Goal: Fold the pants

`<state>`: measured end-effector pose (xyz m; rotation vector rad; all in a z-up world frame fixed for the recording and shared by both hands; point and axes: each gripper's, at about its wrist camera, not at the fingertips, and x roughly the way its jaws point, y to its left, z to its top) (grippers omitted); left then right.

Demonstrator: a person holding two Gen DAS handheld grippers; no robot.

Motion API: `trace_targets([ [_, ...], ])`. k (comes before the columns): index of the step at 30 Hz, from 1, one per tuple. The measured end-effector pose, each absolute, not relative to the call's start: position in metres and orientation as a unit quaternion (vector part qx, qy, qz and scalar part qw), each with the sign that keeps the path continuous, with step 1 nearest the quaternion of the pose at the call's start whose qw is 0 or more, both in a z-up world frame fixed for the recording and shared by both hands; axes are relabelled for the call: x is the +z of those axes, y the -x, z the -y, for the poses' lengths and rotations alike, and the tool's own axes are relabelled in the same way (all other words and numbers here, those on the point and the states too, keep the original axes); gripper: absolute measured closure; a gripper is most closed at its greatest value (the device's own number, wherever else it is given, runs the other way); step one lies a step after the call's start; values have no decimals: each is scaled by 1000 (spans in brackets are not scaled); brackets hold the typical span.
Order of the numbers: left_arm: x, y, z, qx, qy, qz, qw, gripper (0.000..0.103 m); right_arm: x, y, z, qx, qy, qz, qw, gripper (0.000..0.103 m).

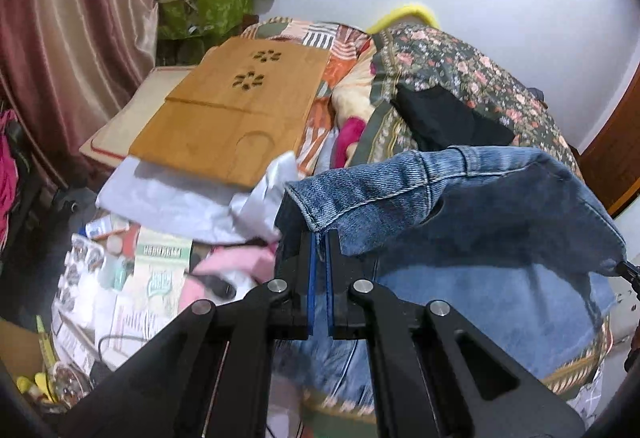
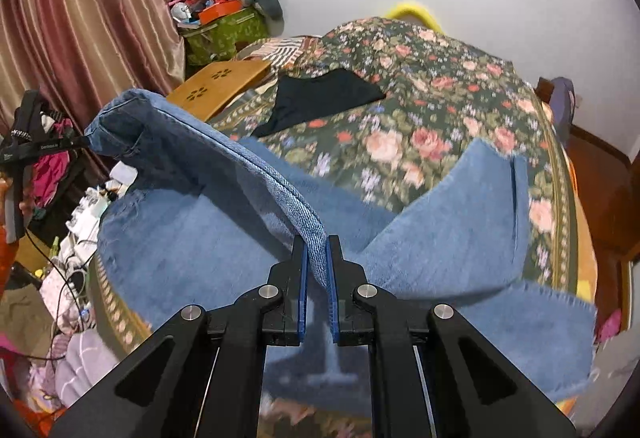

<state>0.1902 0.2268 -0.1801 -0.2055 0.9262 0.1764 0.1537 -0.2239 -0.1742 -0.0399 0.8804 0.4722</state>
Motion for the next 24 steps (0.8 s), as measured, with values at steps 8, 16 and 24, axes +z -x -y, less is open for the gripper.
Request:
trace_targets([
  [8, -224, -150, -232, 104, 103, -478, 866, 103, -198, -124, 223, 220, 3, -440, 871, 96],
  [16, -260, -126, -247, 114, 134, -510, 842, 103, -222, -108, 223, 213, -7, -470, 857, 94],
  [24, -233, -125, -235, 133, 87, -483, 861, 101, -210, -103, 233, 208, -25, -480, 852, 87],
])
